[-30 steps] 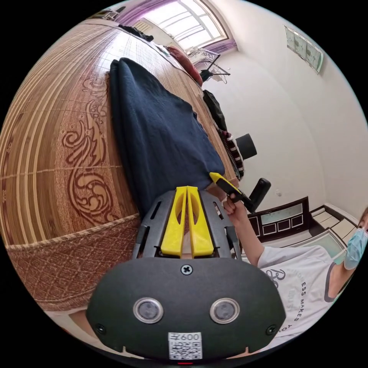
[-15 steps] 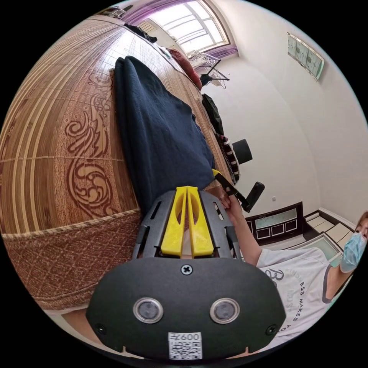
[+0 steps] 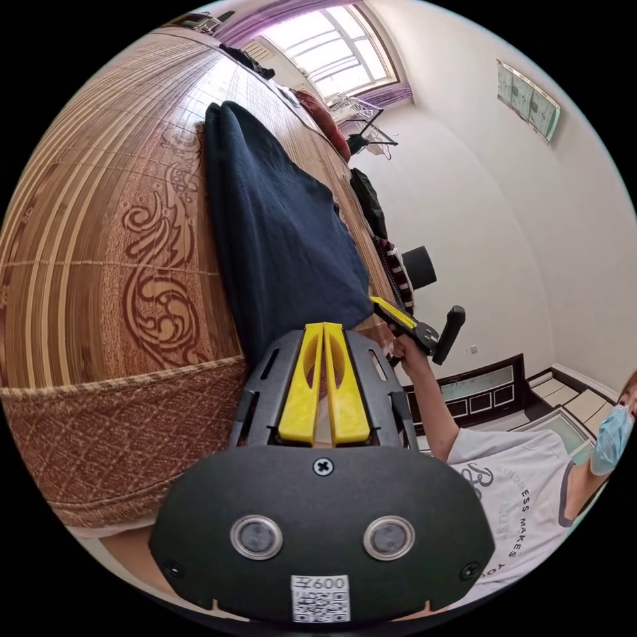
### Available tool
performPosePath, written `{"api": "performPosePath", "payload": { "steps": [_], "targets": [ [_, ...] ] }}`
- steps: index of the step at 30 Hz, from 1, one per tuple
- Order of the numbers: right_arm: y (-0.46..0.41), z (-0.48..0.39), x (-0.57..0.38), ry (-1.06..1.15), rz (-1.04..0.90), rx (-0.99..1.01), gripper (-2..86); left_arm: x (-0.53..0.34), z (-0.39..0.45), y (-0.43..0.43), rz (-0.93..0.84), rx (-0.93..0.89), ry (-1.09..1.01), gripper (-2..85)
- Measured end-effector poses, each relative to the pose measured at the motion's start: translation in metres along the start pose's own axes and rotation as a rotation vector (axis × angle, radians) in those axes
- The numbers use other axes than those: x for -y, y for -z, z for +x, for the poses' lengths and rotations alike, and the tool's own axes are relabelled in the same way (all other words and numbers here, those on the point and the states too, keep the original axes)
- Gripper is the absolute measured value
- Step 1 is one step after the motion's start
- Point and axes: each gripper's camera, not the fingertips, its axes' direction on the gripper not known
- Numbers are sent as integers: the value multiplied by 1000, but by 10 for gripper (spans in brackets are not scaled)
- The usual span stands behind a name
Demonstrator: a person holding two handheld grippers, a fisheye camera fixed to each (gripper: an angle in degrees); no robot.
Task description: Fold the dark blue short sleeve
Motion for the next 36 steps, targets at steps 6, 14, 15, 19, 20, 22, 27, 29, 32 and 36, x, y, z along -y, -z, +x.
{"api": "performPosePath", "payload": {
  "steps": [6, 14, 15, 19, 20, 22, 27, 29, 32, 36],
  "targets": [
    [-2, -7, -3, 19, 25, -6, -9, -10, 19, 33, 116, 73, 45, 2],
    [-4, 23, -21, -214, 91, 144, -9, -16, 9, 136, 156, 16, 263, 34],
    [-4, 24, -21, -214, 91, 145, -9, -9, 0, 154, 163, -78, 291, 63],
    [-3, 15, -23, -183, 99, 94, -9, 30, -26, 177, 41, -191, 349, 141],
    [-3, 13, -24, -178, 101, 85, -9, 35, -28, 178, 24, -203, 348, 145],
    [-3, 15, -26, -183, 104, 93, -9, 50, -34, 178, -7, -253, 356, 149],
    [-4, 31, -33, -243, 116, 166, -9, 91, -45, 184, -51, -264, 371, 147],
    [-4, 32, -35, -243, 118, 170, -9, 103, -47, 187, -62, -251, 367, 147],
    [-3, 26, -37, -221, 128, 134, -9, 119, -50, 193, -72, -270, 368, 150],
    [-3, 28, -39, -226, 133, 141, -9, 135, -52, 204, -93, -254, 358, 150]
  ]
}}
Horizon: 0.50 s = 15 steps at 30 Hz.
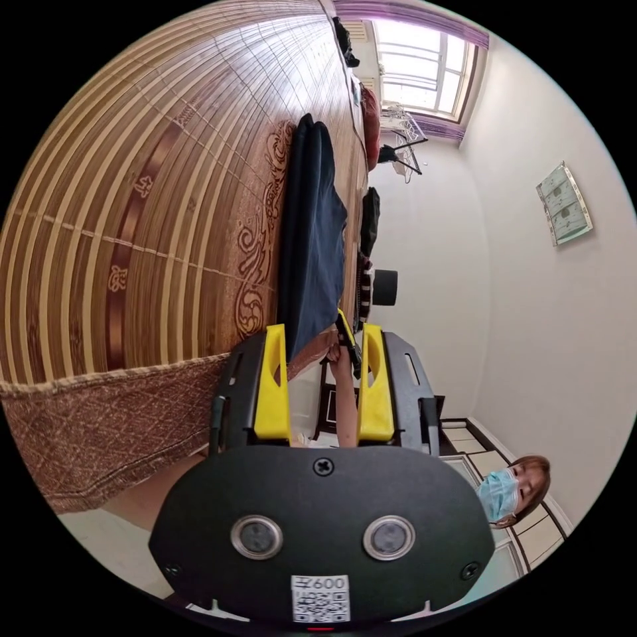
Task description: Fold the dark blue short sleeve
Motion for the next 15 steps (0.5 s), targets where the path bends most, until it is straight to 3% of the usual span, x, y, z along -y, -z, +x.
{"api": "performPosePath", "payload": {
  "steps": [15],
  "targets": [
    [4, -1, -6, 3, 13, -4, -9, 58, -5, 26, 10, 45, -1, 134]
  ]
}}
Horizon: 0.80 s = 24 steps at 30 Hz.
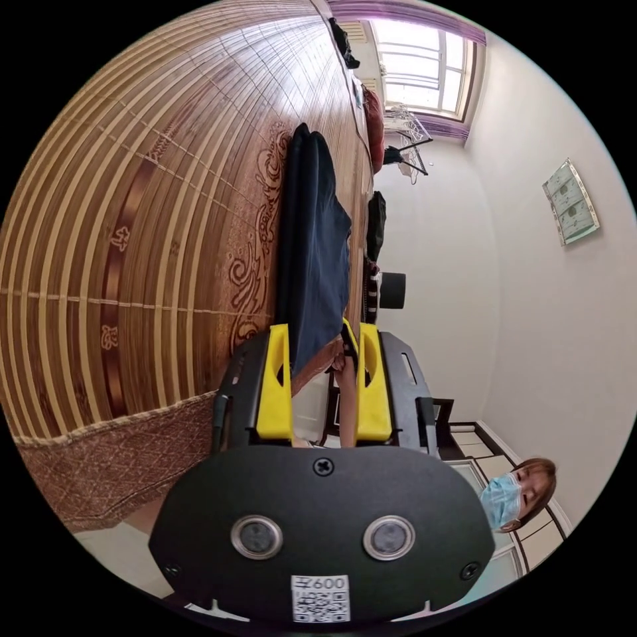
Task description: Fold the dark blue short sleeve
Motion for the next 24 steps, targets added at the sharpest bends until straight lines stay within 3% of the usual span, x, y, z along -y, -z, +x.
{"api": "performPosePath", "payload": {
  "steps": [5, 12, 21, 24],
  "targets": [
    [2, -1, -1, -3, 2, 4, -9, 10, -15, -6, -61, 0, -7, 120],
    [6, -8, -2, 5, 3, -9, -9, 15, -40, -32, -327, 52, -141, 57],
    [29, -33, 2, 8, 2, -117, -8, 14, -72, -54, -395, 147, -275, 11],
    [73, -69, -6, 17, 235, 16, -8, 7, -94, -62, -373, 115, -285, 9]
  ]
}}
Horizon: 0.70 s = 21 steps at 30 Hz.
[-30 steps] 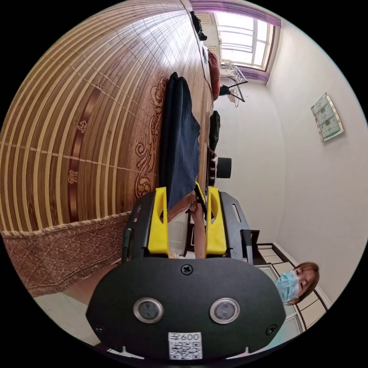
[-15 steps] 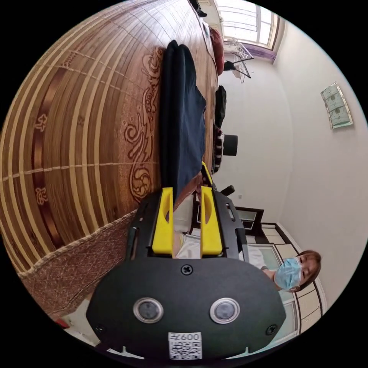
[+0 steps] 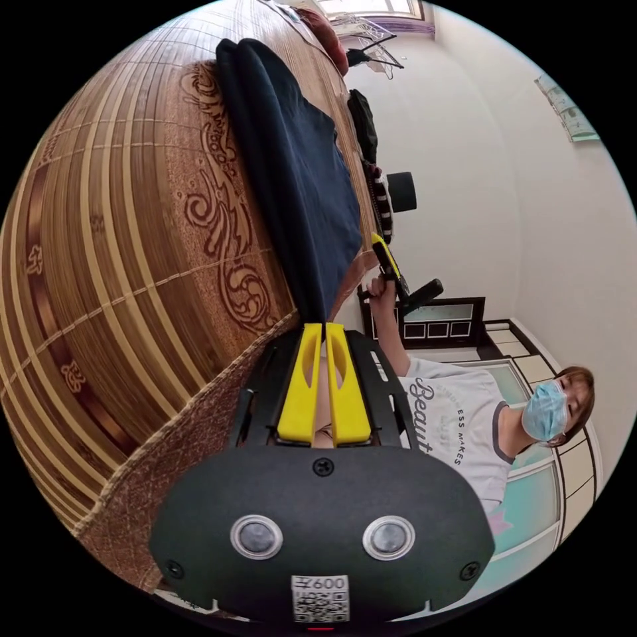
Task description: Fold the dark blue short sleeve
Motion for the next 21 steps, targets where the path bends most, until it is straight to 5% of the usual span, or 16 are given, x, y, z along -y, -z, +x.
{"api": "performPosePath", "payload": {
  "steps": [3, 5, 10, 14, 17, 21],
  "targets": [
    [10, -67, 7, 139, 50, 277, -8, -5, -17, -15, 22, -33, -4, 8],
    [0, -136, 14, 424, -18, 394, -8, -7, -23, -27, 25, -17, -2, 7],
    [-58, -215, -3, 681, -236, 257, -8, -31, -42, -67, 51, 8, 66, 4],
    [-42, -226, -24, 726, -111, 190, -9, -68, -60, -91, 13, 10, 91, 1],
    [-39, -228, -27, 720, -90, 188, -9, -123, -76, -104, -85, 268, 188, 1],
    [-32, -245, -41, 784, -35, 85, -9, -173, -9, -124, 224, 447, -38, 4]
  ]
}}
